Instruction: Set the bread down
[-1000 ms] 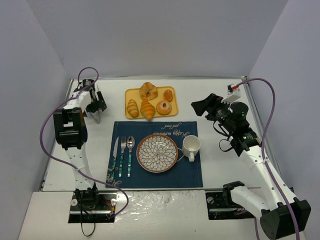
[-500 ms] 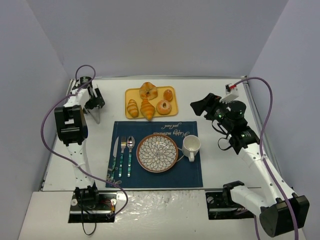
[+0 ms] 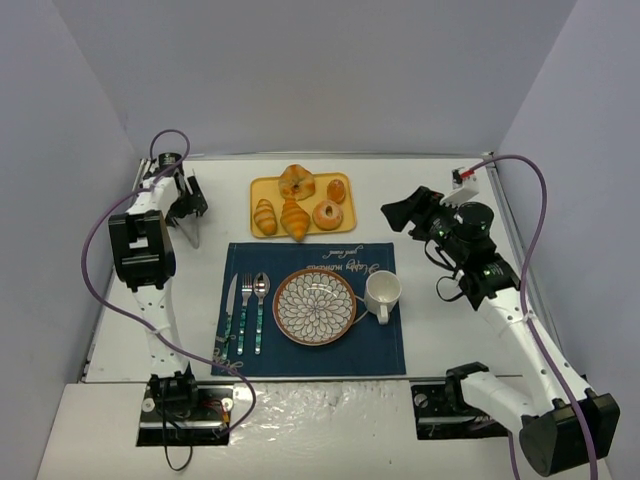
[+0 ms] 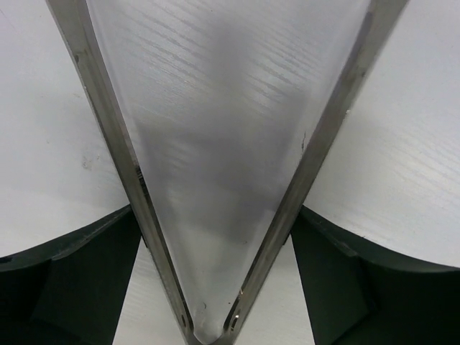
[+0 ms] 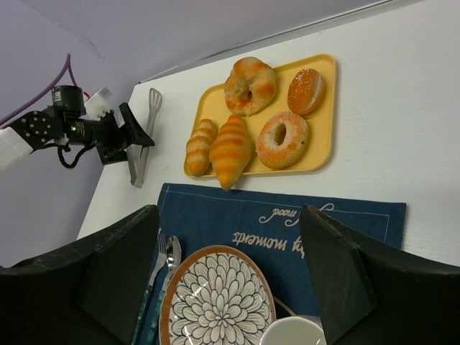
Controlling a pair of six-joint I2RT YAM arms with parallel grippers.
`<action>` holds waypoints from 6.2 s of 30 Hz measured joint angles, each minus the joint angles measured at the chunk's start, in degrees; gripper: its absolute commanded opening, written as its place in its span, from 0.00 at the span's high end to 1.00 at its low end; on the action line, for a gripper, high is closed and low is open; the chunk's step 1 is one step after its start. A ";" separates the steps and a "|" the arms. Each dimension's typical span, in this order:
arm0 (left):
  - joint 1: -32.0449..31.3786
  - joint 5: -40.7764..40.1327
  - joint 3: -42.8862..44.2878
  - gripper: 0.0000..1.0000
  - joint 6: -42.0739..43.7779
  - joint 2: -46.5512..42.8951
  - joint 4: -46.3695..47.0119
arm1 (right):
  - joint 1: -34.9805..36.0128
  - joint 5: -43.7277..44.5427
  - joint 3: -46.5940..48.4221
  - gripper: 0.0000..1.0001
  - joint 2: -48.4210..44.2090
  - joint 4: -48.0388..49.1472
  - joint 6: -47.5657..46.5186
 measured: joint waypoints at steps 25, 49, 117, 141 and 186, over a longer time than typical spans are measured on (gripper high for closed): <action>-3.69 0.72 -8.22 0.58 -1.53 -11.10 -3.56 | 0.00 -0.02 0.00 0.00 -4.66 -1.22 0.48; -18.53 -2.36 -9.73 0.53 1.14 -33.16 -11.67 | 0.00 0.00 -0.02 0.00 -5.79 -2.23 0.50; -32.94 -7.89 -18.64 0.76 -1.03 -28.06 -10.29 | 0.00 0.02 -0.87 0.00 -8.09 -5.22 -0.85; -35.67 -9.46 -13.94 0.98 -0.57 -38.42 -16.39 | 0.00 0.13 -0.87 0.00 -7.72 -5.25 -1.05; -68.54 -5.84 -38.56 0.98 -7.39 -59.63 -17.90 | 0.00 3.85 -0.63 0.00 -5.31 -7.39 -2.47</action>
